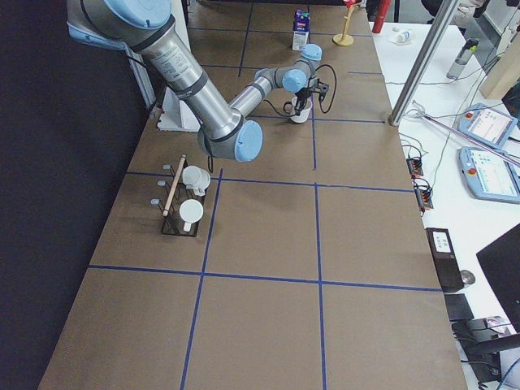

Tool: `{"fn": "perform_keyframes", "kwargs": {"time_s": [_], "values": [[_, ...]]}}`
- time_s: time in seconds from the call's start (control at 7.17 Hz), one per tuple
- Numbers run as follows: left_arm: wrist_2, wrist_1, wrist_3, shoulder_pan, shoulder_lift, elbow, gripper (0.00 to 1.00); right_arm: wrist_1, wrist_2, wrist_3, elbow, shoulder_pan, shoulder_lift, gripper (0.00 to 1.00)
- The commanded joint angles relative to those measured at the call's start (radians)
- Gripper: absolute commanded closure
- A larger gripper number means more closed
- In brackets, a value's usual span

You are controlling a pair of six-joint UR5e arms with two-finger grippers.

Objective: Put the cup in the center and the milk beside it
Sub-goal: 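Carry the white mug with the right gripper toward the table center, then release the mug at the center and withdraw the right gripper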

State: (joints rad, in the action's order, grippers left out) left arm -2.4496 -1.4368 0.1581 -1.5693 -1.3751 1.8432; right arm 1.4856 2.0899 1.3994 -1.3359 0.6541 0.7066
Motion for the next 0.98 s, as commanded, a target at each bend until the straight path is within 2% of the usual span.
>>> {"fn": "perform_keyframes", "kwargs": {"time_s": [0.0, 0.14, 0.28, 0.42, 0.56, 0.84], "values": [[0.000, -0.004, 0.001, 0.000, -0.002, 0.004, 0.00, 0.001, 0.002, 0.010, -0.031, 0.002, 0.013, 0.00], [0.000, -0.008, -0.006, 0.000, -0.010, 0.022, 0.00, 0.065, 0.016, 0.007, -0.190, 0.034, 0.083, 0.00], [0.004, -0.023, -0.135, 0.027, -0.048, 0.033, 0.00, 0.085, 0.027, -0.002, -0.432, 0.076, 0.241, 0.00], [0.017, -0.043, -0.240, 0.078, -0.117, 0.034, 0.00, 0.078, 0.060, -0.026, -0.588, 0.123, 0.389, 0.00], [0.038, -0.030, -0.264, 0.141, -0.193, 0.025, 0.00, 0.079, 0.117, -0.122, -0.659, 0.190, 0.496, 0.00], [0.093, -0.028, -0.401, 0.216, -0.316, -0.033, 0.00, 0.071, 0.151, -0.409, -0.715, 0.310, 0.682, 0.00]]}}
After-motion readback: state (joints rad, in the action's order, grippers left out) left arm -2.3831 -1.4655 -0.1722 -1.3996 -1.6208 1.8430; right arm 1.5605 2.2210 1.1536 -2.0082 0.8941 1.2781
